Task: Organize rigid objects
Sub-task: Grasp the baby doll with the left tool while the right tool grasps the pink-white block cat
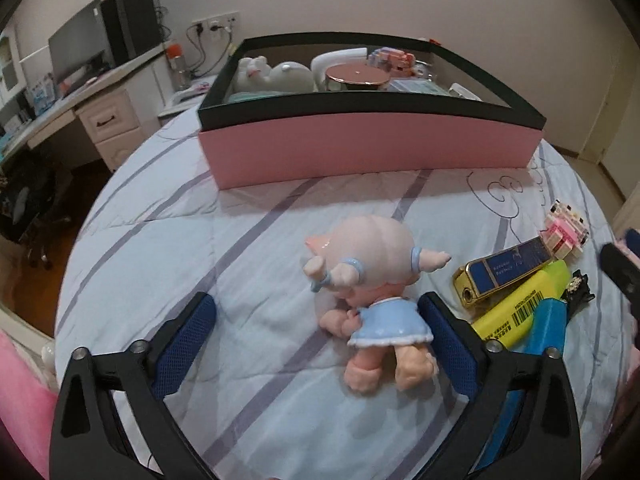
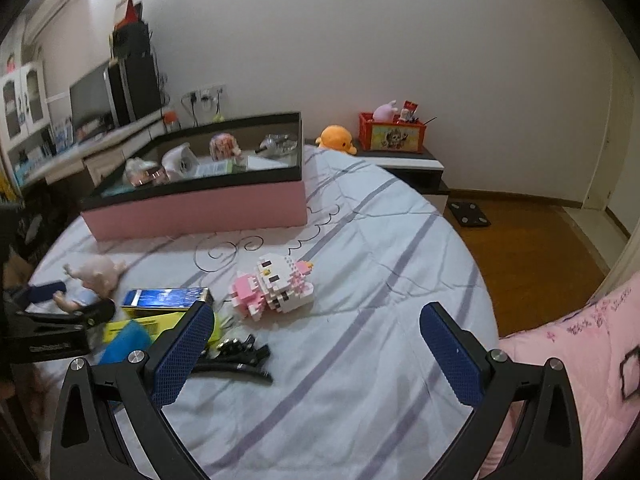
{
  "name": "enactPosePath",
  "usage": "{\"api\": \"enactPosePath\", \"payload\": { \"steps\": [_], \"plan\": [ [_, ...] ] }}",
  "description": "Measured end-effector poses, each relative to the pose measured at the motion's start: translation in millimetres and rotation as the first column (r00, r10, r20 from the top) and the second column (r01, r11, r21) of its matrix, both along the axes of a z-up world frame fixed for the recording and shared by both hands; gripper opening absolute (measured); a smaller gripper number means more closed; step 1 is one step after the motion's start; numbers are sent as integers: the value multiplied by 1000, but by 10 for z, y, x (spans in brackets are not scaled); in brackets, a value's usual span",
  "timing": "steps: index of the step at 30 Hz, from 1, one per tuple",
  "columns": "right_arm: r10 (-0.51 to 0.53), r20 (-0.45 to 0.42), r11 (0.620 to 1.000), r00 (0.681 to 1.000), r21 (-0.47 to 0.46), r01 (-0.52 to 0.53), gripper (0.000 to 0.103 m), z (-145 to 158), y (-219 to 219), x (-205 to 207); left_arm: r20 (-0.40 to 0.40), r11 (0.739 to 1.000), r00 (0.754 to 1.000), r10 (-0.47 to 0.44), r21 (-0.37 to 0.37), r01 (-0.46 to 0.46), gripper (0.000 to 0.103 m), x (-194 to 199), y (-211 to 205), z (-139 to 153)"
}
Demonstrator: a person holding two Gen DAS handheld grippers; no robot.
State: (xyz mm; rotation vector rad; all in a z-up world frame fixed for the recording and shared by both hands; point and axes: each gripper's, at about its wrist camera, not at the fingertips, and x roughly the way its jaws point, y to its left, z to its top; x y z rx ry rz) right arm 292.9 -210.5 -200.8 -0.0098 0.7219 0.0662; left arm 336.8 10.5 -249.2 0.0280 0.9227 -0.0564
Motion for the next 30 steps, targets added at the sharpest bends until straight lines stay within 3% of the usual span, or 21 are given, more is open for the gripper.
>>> {"api": "enactPosePath", "payload": {
  "steps": [3, 5, 7, 14, 17, 19, 23, 30],
  "plan": [
    [39, -56, 999, 998, -21, -40, 103, -62, 68, 183, 20, 1000, 1000, -20, -14, 20, 78, -6, 9, 35],
    [56, -97, 997, 994, -50, -61, 103, -109, 113, 305, 32, 999, 999, -43, -14, 43, 56, -21, 6, 59],
    [77, -123, 994, 989, -63, -85, 103, -147, 142, 382, 39, 998, 998, -55, -24, 56, 48, -45, 23, 80],
    [124, -187, 990, 974, -38, -133, 102, -233, 125, 536, 57, 996, 997, -49, -71, 53, 48, -88, 99, 113],
    [145, -194, 988, 970, -33, -154, 91, -241, 141, 546, 47, 996, 998, -50, -66, 53, 48, -94, 97, 95],
    [157, -186, 986, 970, -31, -166, 75, -218, 159, 532, 38, 997, 998, -54, -60, 57, 48, -80, 85, 90],
    [182, -170, 982, 968, -23, -189, 60, -181, 204, 477, 32, 996, 997, -70, -51, 71, 48, -36, 70, 85],
    [167, -122, 986, 978, 33, -164, 60, -114, 98, 394, 105, 996, 994, -31, -85, 40, 48, -119, 178, 180]
  ]
}}
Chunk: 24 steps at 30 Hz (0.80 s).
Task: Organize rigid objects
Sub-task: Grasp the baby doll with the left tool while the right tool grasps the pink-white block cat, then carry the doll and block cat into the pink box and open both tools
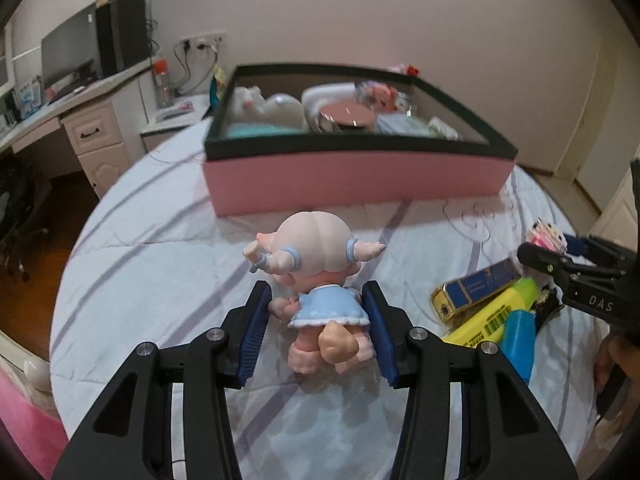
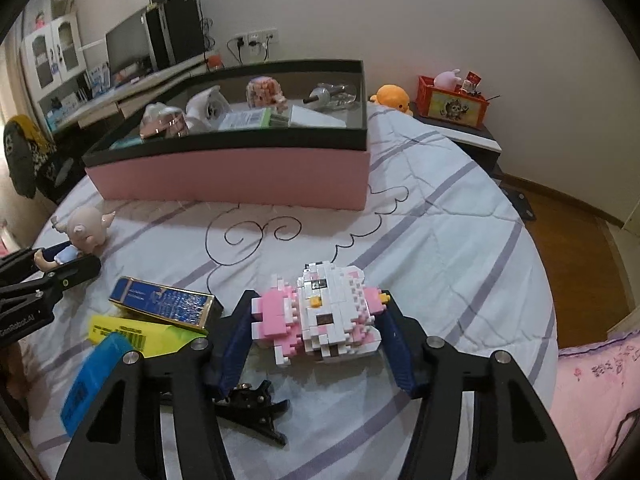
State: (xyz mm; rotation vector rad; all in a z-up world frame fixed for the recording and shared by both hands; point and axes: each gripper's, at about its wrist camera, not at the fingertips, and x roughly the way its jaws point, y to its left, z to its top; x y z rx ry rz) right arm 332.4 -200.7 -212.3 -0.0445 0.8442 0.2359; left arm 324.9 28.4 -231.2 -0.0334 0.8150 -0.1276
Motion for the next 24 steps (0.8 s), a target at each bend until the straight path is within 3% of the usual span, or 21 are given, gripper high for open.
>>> {"api": "enactPosePath", "payload": {
  "steps": [6, 12, 17, 24],
  "plan": [
    [-29, 78, 997, 997, 78, 23, 60, 163, -77, -236, 48, 1000, 998, 27, 10, -28, 48, -157, 44, 129],
    [-27, 200, 992, 979, 127, 2, 60, 512, 32, -583, 172, 996, 982, 78, 18, -82, 48, -434, 63, 494],
    [-14, 330, 992, 944, 127, -29, 60, 872, 204, -915, 305, 992, 947, 104, 32, -119, 48, -759, 54, 852],
    [10, 455, 992, 890, 110, -68, 60, 1248, 390, -1272, 459, 982, 879, 131, 65, -180, 48, -1190, -8, 1244]
  ]
}}
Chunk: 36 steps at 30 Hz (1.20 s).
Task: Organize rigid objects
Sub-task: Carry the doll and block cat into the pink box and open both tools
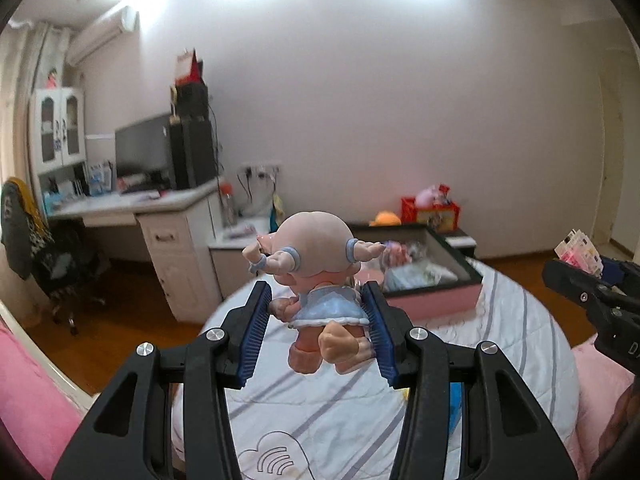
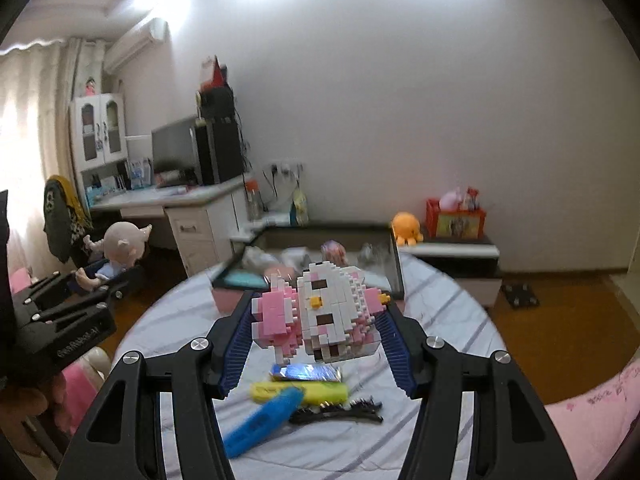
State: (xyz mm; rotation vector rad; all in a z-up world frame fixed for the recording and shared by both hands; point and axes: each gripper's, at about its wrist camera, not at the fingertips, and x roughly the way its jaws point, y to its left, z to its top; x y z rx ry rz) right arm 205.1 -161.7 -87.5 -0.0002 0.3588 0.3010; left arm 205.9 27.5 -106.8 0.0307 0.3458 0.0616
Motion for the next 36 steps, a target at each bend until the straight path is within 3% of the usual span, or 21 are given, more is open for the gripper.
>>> {"api": "enactPosePath", "payload": {
  "steps": [10, 23, 30, 36],
  "plan": [
    [3, 90, 1000, 996, -4, -2, 60, 251, 102, -227, 106, 1000, 994, -4, 30, 0, 48, -321, -51, 301],
    [7, 74, 1000, 997, -23, -6, 60, 242, 129, 90, 83, 998, 996, -37, 48, 33, 48, -51, -111, 303],
    [-9, 27, 998, 1000, -66, 10, 60, 176, 65, 690, 8, 997, 998, -69, 44, 69, 48, 639, -11, 215],
    [-24, -87, 993, 996, -115, 14, 60, -31, 24, 1433, -108, 992, 987, -117, 42, 123, 48, 1484, 6, 78]
  ]
}}
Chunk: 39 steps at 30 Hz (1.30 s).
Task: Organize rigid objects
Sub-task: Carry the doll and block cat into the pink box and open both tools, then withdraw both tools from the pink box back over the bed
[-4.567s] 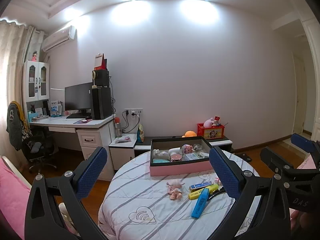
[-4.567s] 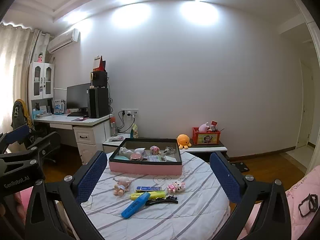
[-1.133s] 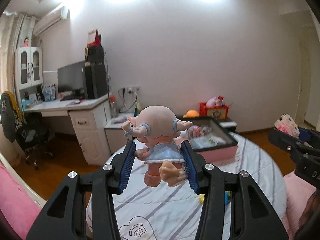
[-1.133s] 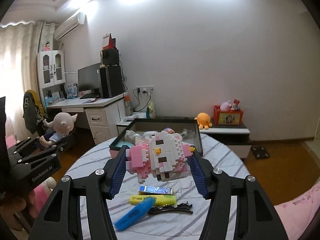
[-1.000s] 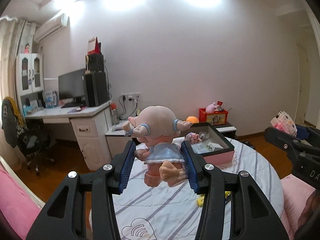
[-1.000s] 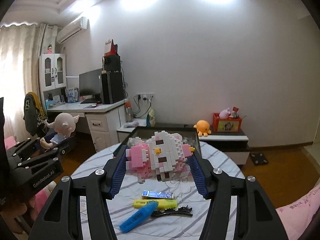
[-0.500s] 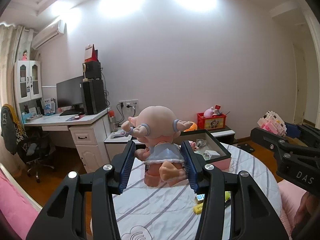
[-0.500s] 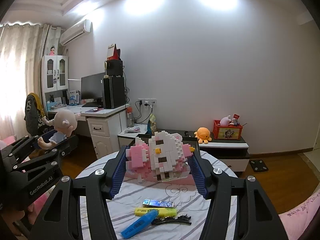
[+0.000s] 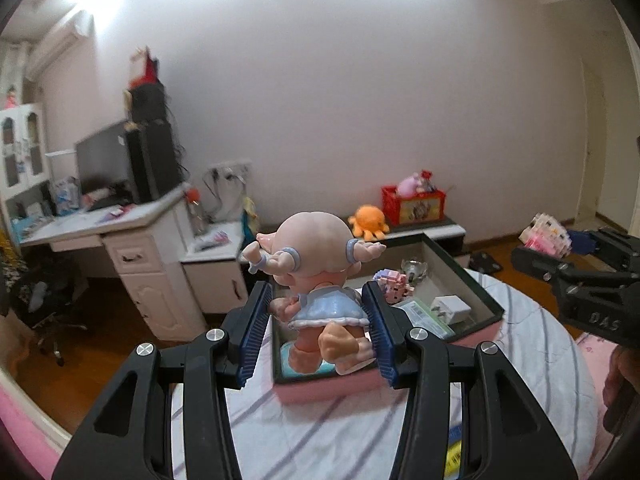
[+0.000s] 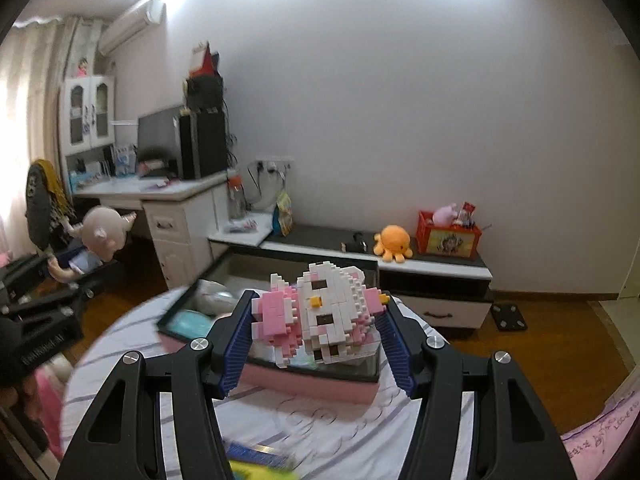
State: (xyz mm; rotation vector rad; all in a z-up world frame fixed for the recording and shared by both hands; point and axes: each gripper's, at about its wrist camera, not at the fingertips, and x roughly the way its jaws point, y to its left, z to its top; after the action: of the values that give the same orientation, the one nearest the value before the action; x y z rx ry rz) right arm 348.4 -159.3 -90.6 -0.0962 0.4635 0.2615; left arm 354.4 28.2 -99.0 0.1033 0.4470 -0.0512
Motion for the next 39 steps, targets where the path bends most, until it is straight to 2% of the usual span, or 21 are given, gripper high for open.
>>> {"api": "enactPosePath", "payload": {
  "steps": [4, 7, 11, 14, 17, 20, 22, 24, 25, 26, 27, 29, 31, 34, 35, 39],
  "plan": [
    [3, -94, 1000, 996, -12, -4, 60, -187, -17, 584, -97, 1000, 995, -17, 22, 19, 48, 636, 5, -133],
    [12, -183, 1000, 983, -13, -14, 60, -342, -10, 985, -141, 996, 990, -16, 80, 28, 48, 1028, -47, -238],
    [1, -290, 999, 957, -48, -16, 60, -601, 17, 1414, -255, 995, 966, -43, 75, 64, 47, 1490, -65, -413],
    [-15, -337, 996, 941, -90, -16, 60, -725, 48, 1584, -332, 995, 943, -38, 73, 66, 40, 1748, -52, -535],
    [-31, -366, 992, 930, -125, -16, 60, -830, 56, 1630, -355, 994, 935, -14, 96, 51, 37, 1864, -38, -609],
    [-31, -365, 992, 930, -127, -16, 60, -828, 45, 1607, -379, 998, 925, -11, 60, 37, 37, 1875, 29, -684],
    [-19, -362, 995, 932, -97, -17, 61, -770, 20, 1562, -364, 998, 932, -2, 54, 24, 42, 1823, 66, -690],
    [-6, -350, 997, 937, -79, -23, 64, -695, 8, 1540, -363, 999, 932, 1, 33, 12, 59, 1714, 124, -650],
    [-9, -339, 997, 941, -78, -19, 68, -647, 0, 1499, -343, 1000, 939, -4, 24, 13, 67, 1647, 148, -612],
    [-13, -311, 997, 950, -74, -10, 82, -565, -36, 1392, -323, 1000, 946, -5, 22, 13, 67, 1595, 192, -574],
    [-13, -295, 998, 955, -68, -7, 84, -513, -47, 1355, -303, 1000, 953, 3, 28, 5, 68, 1469, 199, -503],
    [-2, -258, 1000, 966, -26, -4, 83, -344, -111, 1173, -262, 1000, 965, 3, 21, 3, 80, 1290, 210, -393],
    [2, -218, 1000, 976, 0, -2, 83, -180, -167, 987, -186, 1000, 983, 5, 15, -2, 86, 975, 205, -225],
    [13, -139, 1000, 990, 25, -10, 84, 58, -193, 585, -80, 1000, 997, 16, -4, -17, 100, 482, 195, 18],
    [17, -109, 999, 994, 29, -13, 84, 136, -193, 424, -31, 1000, 999, 20, -9, -20, 103, 279, 178, 108],
    [24, 8, 998, 1000, 65, -24, 84, 388, -181, -212, 95, 999, 994, 51, -16, -49, 103, -382, 100, 341]
  ]
}}
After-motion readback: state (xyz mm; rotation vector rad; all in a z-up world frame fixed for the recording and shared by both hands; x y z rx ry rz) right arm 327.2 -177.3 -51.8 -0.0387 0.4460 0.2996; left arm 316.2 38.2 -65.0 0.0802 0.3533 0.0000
